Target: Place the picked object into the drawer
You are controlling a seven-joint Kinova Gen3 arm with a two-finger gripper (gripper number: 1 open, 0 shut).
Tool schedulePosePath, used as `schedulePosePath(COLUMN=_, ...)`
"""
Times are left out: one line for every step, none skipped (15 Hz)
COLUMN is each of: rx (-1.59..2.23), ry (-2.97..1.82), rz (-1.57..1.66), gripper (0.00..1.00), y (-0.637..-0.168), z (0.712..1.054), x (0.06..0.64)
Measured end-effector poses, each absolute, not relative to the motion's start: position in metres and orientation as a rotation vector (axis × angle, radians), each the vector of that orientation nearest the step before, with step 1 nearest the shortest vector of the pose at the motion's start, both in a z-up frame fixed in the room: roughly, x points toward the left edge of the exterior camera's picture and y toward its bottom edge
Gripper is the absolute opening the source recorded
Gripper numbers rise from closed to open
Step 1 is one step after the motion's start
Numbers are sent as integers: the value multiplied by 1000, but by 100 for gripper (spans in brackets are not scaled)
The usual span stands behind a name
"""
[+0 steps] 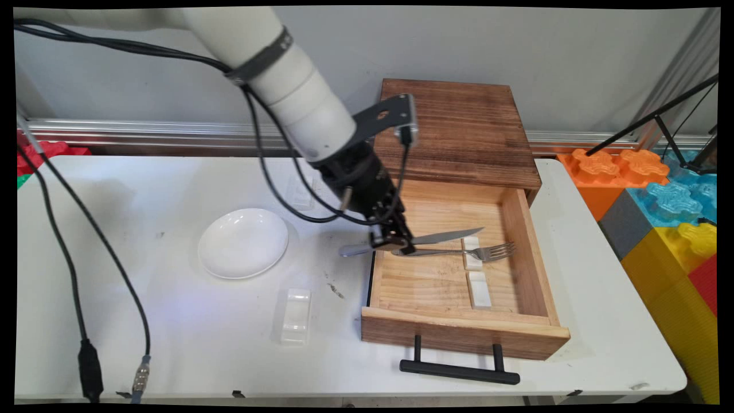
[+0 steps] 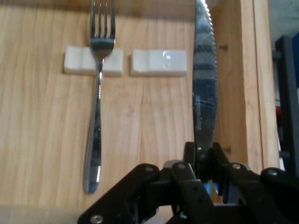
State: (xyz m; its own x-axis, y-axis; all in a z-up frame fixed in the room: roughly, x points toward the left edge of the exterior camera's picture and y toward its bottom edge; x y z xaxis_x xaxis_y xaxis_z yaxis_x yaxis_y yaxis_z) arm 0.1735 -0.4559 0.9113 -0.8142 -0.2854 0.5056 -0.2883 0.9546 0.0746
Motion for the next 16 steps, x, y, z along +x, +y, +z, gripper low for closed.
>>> schedulePosePath(rx=401, ry=-2567, rz=9, gripper=0, y=-458, z=909, x=167)
schedulePosePath(rx=396, ry=-2564, rz=10, gripper=0, y=-460, z=908, x=163)
schedulePosePath(rx=388, ry=-2559, rz=12, gripper=0, y=-461, z=906, x=157)
schedulePosePath(rx=377, ry=-2555, rz=15, gripper=0, y=-464, z=903, x=150)
schedulePosePath(rx=367, ry=-2550, rz=18, gripper=0, y=-466, z=901, x=143)
schedulePosePath(rx=358, ry=-2547, rz=21, gripper=0, y=-468, z=899, x=138)
schedulePosePath(rx=352, ry=-2546, rz=23, gripper=0, y=-468, z=897, x=135)
schedulePosePath(rx=345, ry=-2544, rz=26, gripper=0, y=-470, z=895, x=130)
schedulePosePath(rx=337, ry=-2542, rz=28, gripper=0, y=-471, z=891, x=125)
schedulePosePath(rx=332, ry=-2540, rz=29, gripper=0, y=-472, z=887, x=121)
schedulePosePath(rx=329, ry=-2539, rz=30, gripper=0, y=-473, z=884, x=117)
schedulePosePath(rx=329, ry=-2538, rz=30, gripper=0, y=-474, z=881, x=115)
schedulePosePath(rx=329, ry=-2537, rz=30, gripper=0, y=-474, z=877, x=112)
schedulePosePath(rx=331, ry=-2535, rz=31, gripper=0, y=-475, z=872, x=109)
schedulePosePath(rx=332, ry=-2533, rz=33, gripper=0, y=-476, z=867, x=106)
schedulePosePath(rx=333, ry=-2533, rz=35, gripper=0, y=-477, z=862, x=105)
